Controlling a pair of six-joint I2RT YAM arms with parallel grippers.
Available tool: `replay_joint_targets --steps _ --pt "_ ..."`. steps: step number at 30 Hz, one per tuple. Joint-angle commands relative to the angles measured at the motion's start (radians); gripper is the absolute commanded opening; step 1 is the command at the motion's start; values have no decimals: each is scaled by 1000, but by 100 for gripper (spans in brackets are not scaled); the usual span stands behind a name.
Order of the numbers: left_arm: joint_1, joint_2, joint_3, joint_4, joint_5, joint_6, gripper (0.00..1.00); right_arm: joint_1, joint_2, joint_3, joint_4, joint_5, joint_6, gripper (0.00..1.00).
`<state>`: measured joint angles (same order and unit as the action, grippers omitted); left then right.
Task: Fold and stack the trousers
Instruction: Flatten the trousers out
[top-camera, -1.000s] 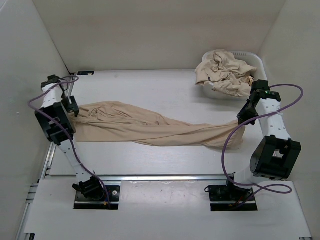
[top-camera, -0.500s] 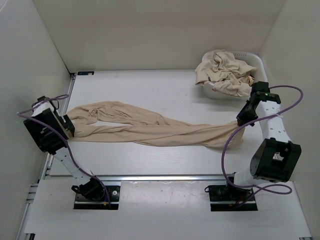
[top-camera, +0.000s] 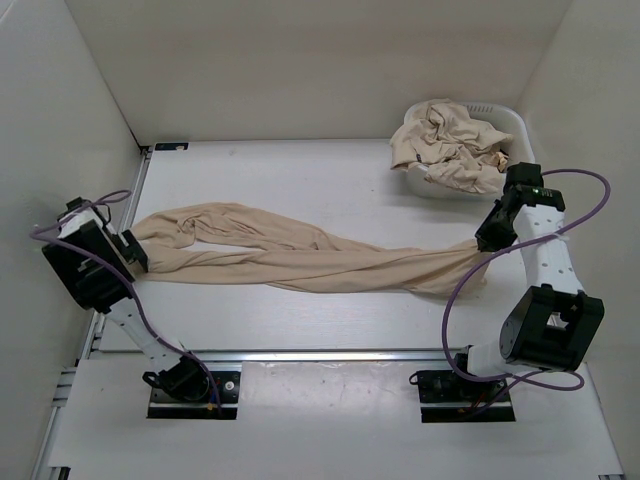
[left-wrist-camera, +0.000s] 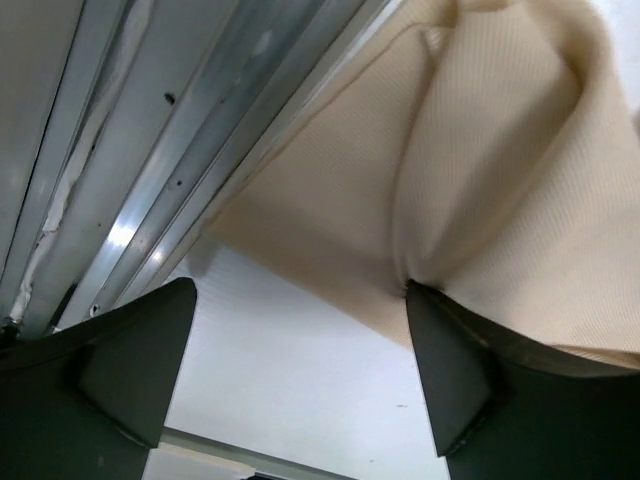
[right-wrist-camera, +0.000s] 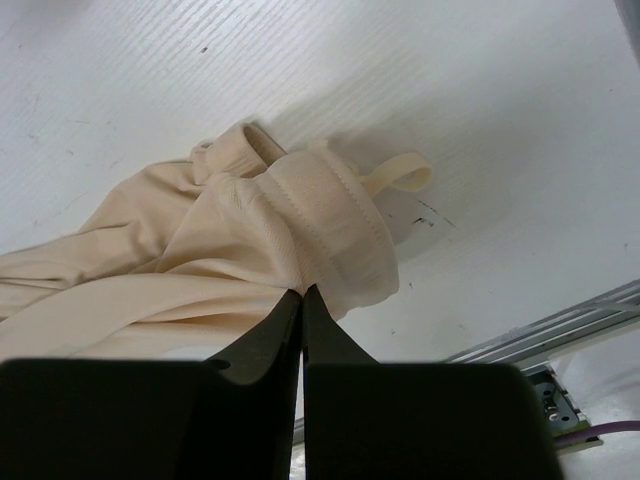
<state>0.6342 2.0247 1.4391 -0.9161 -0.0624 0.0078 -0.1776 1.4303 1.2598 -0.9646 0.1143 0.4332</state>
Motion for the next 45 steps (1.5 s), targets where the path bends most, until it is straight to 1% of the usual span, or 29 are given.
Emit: replay_joint_targets --steps 1,2,5,7,10,13,15,17,18,19,20,21,22,24,26,31,33,34,35,36,37,38,42,44,45 --pt "28 -97 -46 31 58 -8 98 -13 -31 33 -3 36 -46 0" --pt "42 -124 -55 31 108 -8 100 -13 -31 47 -12 36 -57 0" --pt "56 -187 -55 20 170 -8 100 -54 -31 85 -13 59 -77 0" --pt "56 -187 -55 20 203 -8 100 -54 -18 104 -13 59 -77 0" --pt "47 -153 -55 -3 213 -8 100 -54 -7 104 -13 -5 -77 0" --pt "47 -142 -45 -12 216 -8 99 -66 -7 104 -25 80 -68 0" --pt "47 -142 -54 -12 229 -8 94 -66 -7 104 -36 99 -68 0" --pt "33 -117 -54 -3 230 -8 90 -66 -16 93 -14 38 -68 0" --pt "33 -116 -54 -3 230 -8 84 -66 -16 76 0 12 -68 0" --pt "19 -103 -65 -3 230 -8 83 -66 -16 76 0 -5 -68 0" --pt "19 -103 -65 9 217 -8 81 -66 -16 63 9 -5 -57 0" --pt "6 -93 -94 25 173 -8 79 -66 -16 62 9 -5 -57 0" --pt "-4 -93 -111 49 138 -8 75 -66 -27 62 9 -5 -57 0" --pt "-4 -93 -143 118 61 -8 71 -66 -36 62 9 -5 -57 0" --pt "-4 -93 -177 144 49 -8 68 -66 -45 62 9 -5 -57 0" --pt "-22 -35 -207 203 -30 -8 67 -66 -45 52 20 -18 -57 0" --pt "-22 -26 -207 213 -30 -8 67 -66 -45 52 20 -31 -57 0" --pt "-22 -17 -197 214 1 -8 62 -66 -45 52 29 -41 -57 0" --pt "-22 -17 -197 214 15 -8 55 -66 -45 52 29 -41 -57 0" --pt "-22 -8 -183 214 30 -8 43 -66 -45 52 29 -41 -57 0" --pt "-22 -7 -183 214 44 -8 27 -66 -45 52 29 -41 -57 0" --pt "-22 3 -171 214 70 -8 14 -66 -45 41 29 -41 -57 0" --pt "-22 -7 -161 214 92 -8 14 -66 -25 41 59 -53 -48 0" --pt "-22 -43 -161 204 72 -8 14 -66 -25 41 69 -83 -36 0" --pt "-22 -61 -151 204 46 -8 14 -66 -15 67 69 -93 -25 0"
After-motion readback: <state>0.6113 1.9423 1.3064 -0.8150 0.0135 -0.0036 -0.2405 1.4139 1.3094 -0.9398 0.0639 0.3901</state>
